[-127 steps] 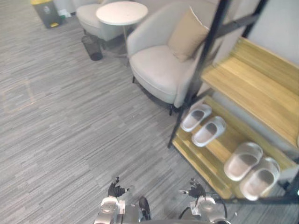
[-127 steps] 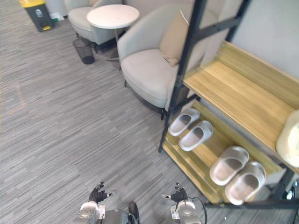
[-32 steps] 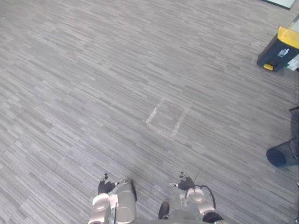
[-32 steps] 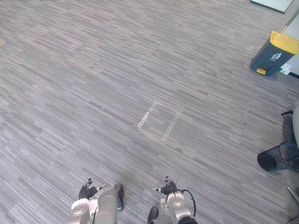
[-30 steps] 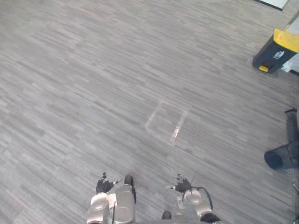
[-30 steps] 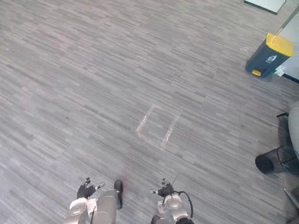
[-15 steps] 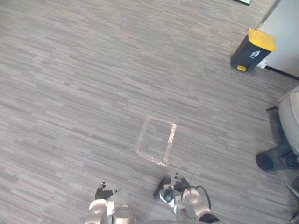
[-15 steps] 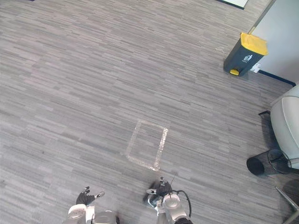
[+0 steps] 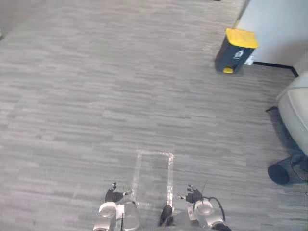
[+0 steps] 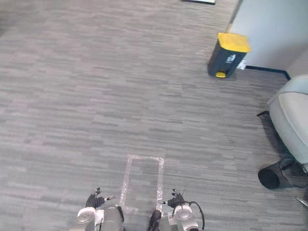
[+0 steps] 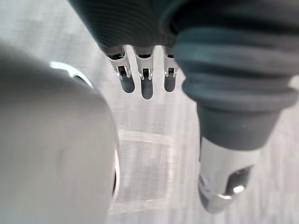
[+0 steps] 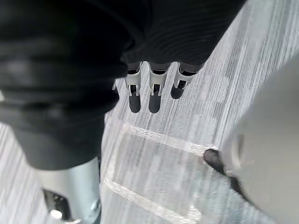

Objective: Organize the slippers on the shoe rack

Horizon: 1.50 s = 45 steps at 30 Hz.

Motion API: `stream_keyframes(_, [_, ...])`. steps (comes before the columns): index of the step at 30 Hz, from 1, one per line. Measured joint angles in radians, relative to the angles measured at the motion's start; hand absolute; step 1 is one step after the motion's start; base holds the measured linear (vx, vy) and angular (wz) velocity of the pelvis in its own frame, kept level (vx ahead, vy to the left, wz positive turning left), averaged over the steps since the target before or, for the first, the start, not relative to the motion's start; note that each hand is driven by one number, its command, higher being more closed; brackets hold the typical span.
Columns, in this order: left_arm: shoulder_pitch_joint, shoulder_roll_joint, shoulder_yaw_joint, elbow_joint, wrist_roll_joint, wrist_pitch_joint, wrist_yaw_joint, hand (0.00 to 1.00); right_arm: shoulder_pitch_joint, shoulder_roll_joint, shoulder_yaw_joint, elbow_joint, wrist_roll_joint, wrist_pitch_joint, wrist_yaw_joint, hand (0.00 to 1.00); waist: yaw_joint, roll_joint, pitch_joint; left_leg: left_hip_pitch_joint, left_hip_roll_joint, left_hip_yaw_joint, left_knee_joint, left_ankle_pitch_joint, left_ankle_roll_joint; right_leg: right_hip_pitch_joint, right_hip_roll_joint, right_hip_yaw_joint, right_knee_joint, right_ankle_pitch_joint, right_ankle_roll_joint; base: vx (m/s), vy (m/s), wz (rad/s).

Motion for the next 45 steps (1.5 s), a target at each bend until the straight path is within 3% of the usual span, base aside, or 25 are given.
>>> stream_keyframes(1, [0.0,0.0,0.0,-0.005,0.0,0.0,0.0,0.0,-0.004,0.001,0.0,0.002,0.0,0.0,0.0,0.0,0.002,-0.002,0.004,0.0,-0.012,-0.027,-0.039,0.01,-0.002,0.005,-0.004,0.015,0.001,-0.001,0.009,0.32,0.389,-1.14])
stream_keyframes(3, [0.001,-0.009,0.001,-0.01,-0.007,-0.002,0.001,0.0,-0.011,-0.006,0.009,0.013,0.0,-0.001,-0.003,0.0,0.015,-0.005,0.02,0.046,-0.077,-0.131,-0.196,0.191,-0.025,0.023,-0.025,0.078,0.005,-0.035,0.06,0.19,0.319,-0.91])
stream_keyframes(5, [0.002,0.004,0.002,-0.009,-0.017,0.0,0.001,0.0,-0.007,0.005,0.042,0.014,0.0,-0.002,-0.003,0.0,0.013,-0.031,0.012,0.058,-0.109,-0.105,-0.172,0.144,-0.006,0.023,-0.074,0.051,0.027,-0.033,0.089,0.28,0.33,-0.76])
stream_keyframes(6, [0.002,0.004,0.005,-0.01,-0.021,0.0,0.001,0.0,0.002,0.004,0.042,0.014,0.0,-0.004,-0.003,0.0,0.017,-0.035,0.01,0.064,-0.107,-0.072,-0.099,0.084,0.012,0.033,-0.09,0.05,0.057,-0.053,0.121,0.27,0.282,-0.58])
stream_keyframes(7, [0.002,0.004,0.008,-0.01,-0.022,0.001,0.001,0.0,0.003,0.005,0.042,0.014,0.0,-0.005,-0.003,0.0,0.018,-0.03,0.013,0.071,-0.107,-0.058,-0.091,0.074,0.02,0.034,-0.095,0.055,0.069,-0.06,0.129,0.24,0.281,-0.7])
stream_keyframes(10, [0.004,0.019,0.037,0.027,-0.021,0.003,0.001,0.0,0.024,0.006,0.041,0.011,-0.002,-0.012,0.0,0.0,0.016,-0.039,0.004,0.16,-0.106,0.059,-0.094,0.034,0.072,-0.04,-0.173,0.025,0.33,-0.111,0.151,0.22,0.203,-0.83])
stream_keyframes(12, [0.011,0.047,0.035,0.055,-0.017,0.005,-0.001,0.0,0.045,0.006,0.039,0.008,-0.009,-0.012,0.011,0.0,0.008,-0.052,-0.004,0.226,-0.112,0.142,-0.12,0.016,0.097,-0.119,-0.287,-0.156,0.578,-0.111,0.117,0.21,0.176,-0.92])
stream_keyframes(14, [0.013,0.064,0.034,0.075,-0.015,0.009,-0.001,0.0,0.042,0.004,0.035,0.01,-0.011,-0.014,0.015,0.0,0.003,-0.053,-0.005,0.278,-0.106,0.192,-0.163,0.016,0.098,-0.124,-0.344,-0.321,0.634,-0.134,0.068,0.2,0.092,-0.97])
stream_keyframes(17, [0.03,0.072,0.033,0.098,-0.014,0.013,-0.001,0.0,0.036,0.003,0.02,0.011,-0.011,-0.015,0.018,0.0,0.002,-0.043,0.0,0.361,-0.078,0.276,-0.234,0.017,0.097,-0.126,-0.335,-0.494,0.518,-0.167,0.061,0.16,-0.009,-0.93])
stream_keyframes(18, [0.031,0.074,0.033,0.105,-0.014,0.018,-0.002,0.0,0.028,0.001,0.019,0.011,-0.011,-0.015,0.018,0.0,0.002,-0.043,0.0,0.376,-0.071,0.306,-0.248,0.018,0.093,-0.138,-0.329,-0.54,0.44,-0.157,0.06,0.23,-0.112,-0.88])
stream_keyframes(19, [0.032,0.08,0.031,0.107,-0.012,0.023,-0.003,0.0,0.029,0.0,0.02,0.012,-0.011,-0.013,0.017,0.0,0.003,-0.051,-0.004,0.39,-0.075,0.333,-0.255,0.02,0.09,-0.148,-0.321,-0.585,0.33,-0.095,0.057,0.22,-0.115,-0.78])
stream_keyframes(20, [0.035,0.09,0.029,0.108,-0.009,0.024,-0.004,0.0,0.035,0.001,0.02,0.012,-0.011,-0.011,0.018,0.0,0.005,-0.072,-0.014,0.39,-0.095,0.333,-0.258,0.02,0.078,-0.159,-0.319,-0.595,0.247,0.0,-0.005,0.23,-0.123,-0.6])
stream_keyframes(21, [0.033,0.086,0.027,0.116,-0.004,0.024,-0.003,0.0,0.038,-0.004,0.019,0.013,-0.011,-0.011,0.017,0.0,0.004,-0.068,-0.015,0.397,-0.093,0.322,-0.26,0.014,0.064,-0.155,-0.31,-0.591,0.25,-0.002,-0.031,0.17,-0.091,-0.67])
stream_keyframes(22, [0.041,0.073,0.007,0.123,0.006,0.026,-0.009,0.0,0.033,-0.016,0.017,0.013,-0.011,-0.011,0.015,0.0,0.001,-0.032,-0.02,0.4,-0.066,0.294,-0.273,0.014,0.046,-0.156,-0.272,-0.576,0.235,-0.001,-0.034,0.19,-0.147,-0.57])
stream_keyframes(24, [0.037,0.064,-0.023,0.123,0.019,0.026,-0.01,0.0,0.033,-0.042,-0.004,0.011,-0.01,-0.012,0.015,0.0,-0.012,0.001,-0.026,0.379,-0.03,0.255,-0.211,-0.012,0.005,-0.156,-0.224,-0.571,0.213,-0.033,-0.026,0.19,-0.159,-0.32])
stream_keyframes(26, [0.025,0.07,-0.045,0.124,0.025,0.026,-0.02,0.0,0.036,-0.045,-0.019,0.01,-0.009,-0.011,0.012,0.0,-0.015,0.015,-0.021,0.284,0.043,0.204,0.03,-0.01,-0.003,-0.134,-0.181,-0.563,0.196,-0.055,-0.009,0.14,-0.112,-0.13])
stream_keyframes(28, [0.033,0.071,-0.057,0.124,0.025,0.027,-0.021,0.0,0.038,-0.05,-0.016,0.012,-0.007,-0.011,0.008,0.0,-0.01,0.038,-0.013,0.221,0.111,0.156,0.237,0.021,-0.017,-0.089,-0.124,-0.528,0.156,-0.058,-0.016,0.12,-0.044,-0.58])
stream_keyframes(30, [0.045,0.063,-0.064,0.106,0.025,0.026,-0.02,0.0,0.045,-0.053,-0.024,0.011,-0.007,-0.01,0.004,0.0,-0.004,0.043,-0.017,0.174,0.086,0.081,0.241,-0.023,-0.009,-0.067,-0.091,-0.466,0.108,-0.048,-0.02,0.11,0.066,-0.85])
stream_keyframes(32, [0.047,0.062,-0.07,0.094,0.024,0.026,-0.019,0.0,0.047,-0.053,-0.027,0.011,-0.006,-0.01,0.0,0.0,0.003,0.04,-0.015,0.148,0.014,-0.012,0.081,-0.045,0.0,-0.065,-0.08,-0.389,0.081,-0.026,-0.006,0.04,0.127,-1.05])
stream_keyframes(35, [0.062,0.058,-0.068,0.084,0.022,0.024,-0.018,0.0,0.037,-0.051,-0.017,0.014,-0.006,-0.01,-0.002,0.0,0.017,0.034,-0.017,0.152,-0.092,-0.198,-0.098,0.004,-0.013,-0.087,-0.073,-0.258,0.065,0.007,0.018,-0.05,0.222,-1.33])
stream_keyframes(36, [0.078,0.061,-0.061,0.084,0.021,0.024,-0.018,0.0,0.036,-0.046,-0.015,0.013,-0.006,-0.011,-0.002,0.0,0.019,0.029,-0.023,0.197,-0.132,-0.22,-0.134,0.011,-0.001,-0.095,-0.064,-0.186,0.037,0.04,0.037,0.02,0.217,-1.32])
stream_keyframes(37, [0.078,0.063,-0.058,0.084,0.022,0.025,-0.018,0.0,0.032,-0.045,-0.009,0.013,-0.006,-0.012,-0.002,0.0,0.008,0.025,-0.025,0.202,-0.138,-0.217,-0.125,0.014,0.0,-0.093,-0.059,-0.157,0.017,0.066,0.04,0.12,0.316,-1.22])
stream_keyframes(39, [0.079,0.058,-0.054,0.085,0.003,0.024,-0.018,0.0,0.03,-0.046,-0.008,0.033,-0.008,-0.01,-0.001,0.0,0.016,0.025,-0.025,0.236,-0.156,-0.184,-0.118,0.014,0.001,-0.078,-0.047,-0.054,-0.025,0.126,0.053,0.14,0.291,-1.27])
stream_keyframes(43, [0.074,0.056,-0.047,0.101,0.003,0.023,-0.019,0.0,0.028,-0.051,-0.01,0.045,-0.01,-0.01,0.002,0.0,0.008,0.024,-0.026,0.291,-0.186,-0.083,-0.157,0.018,0.008,-0.095,-0.065,0.057,-0.024,0.156,0.086,0.03,0.229,-1.0])
stream_keyframes(45, [0.068,0.058,-0.045,0.121,0.003,0.022,-0.019,0.0,0.028,-0.053,-0.01,0.044,-0.011,-0.011,0.006,0.0,0.006,0.019,-0.026,0.329,-0.21,-0.039,-0.197,0.032,0.04,-0.115,-0.088,0.088,0.01,0.159,0.094,-0.03,0.136,-0.58])
